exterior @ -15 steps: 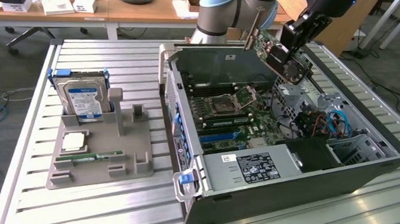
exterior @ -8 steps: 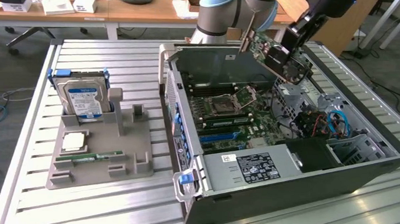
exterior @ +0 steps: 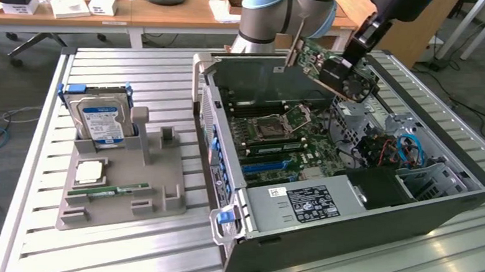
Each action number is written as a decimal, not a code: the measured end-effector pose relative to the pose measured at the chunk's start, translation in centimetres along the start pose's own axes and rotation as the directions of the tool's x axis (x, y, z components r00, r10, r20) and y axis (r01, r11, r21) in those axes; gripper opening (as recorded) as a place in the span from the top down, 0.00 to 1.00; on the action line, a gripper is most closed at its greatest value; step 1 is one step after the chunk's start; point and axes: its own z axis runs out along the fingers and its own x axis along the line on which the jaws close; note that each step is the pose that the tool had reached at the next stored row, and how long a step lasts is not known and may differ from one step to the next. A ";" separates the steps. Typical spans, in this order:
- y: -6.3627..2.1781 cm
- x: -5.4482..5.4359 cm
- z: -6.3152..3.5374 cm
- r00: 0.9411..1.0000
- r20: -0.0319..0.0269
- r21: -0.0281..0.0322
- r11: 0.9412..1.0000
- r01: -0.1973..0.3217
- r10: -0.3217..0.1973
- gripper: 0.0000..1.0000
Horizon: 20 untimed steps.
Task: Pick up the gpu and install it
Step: 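Insert the gpu into the slot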
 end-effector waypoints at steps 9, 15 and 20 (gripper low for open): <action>0.00 0.0 0.03 0.987 -0.032 -0.001 0.987 0.160 -0.160 0.74; -0.01 0.0 0.06 0.963 -0.054 -0.005 0.964 0.265 -0.265 0.74; -0.01 0.0 0.09 0.935 -0.071 -0.010 0.937 0.348 -0.348 0.74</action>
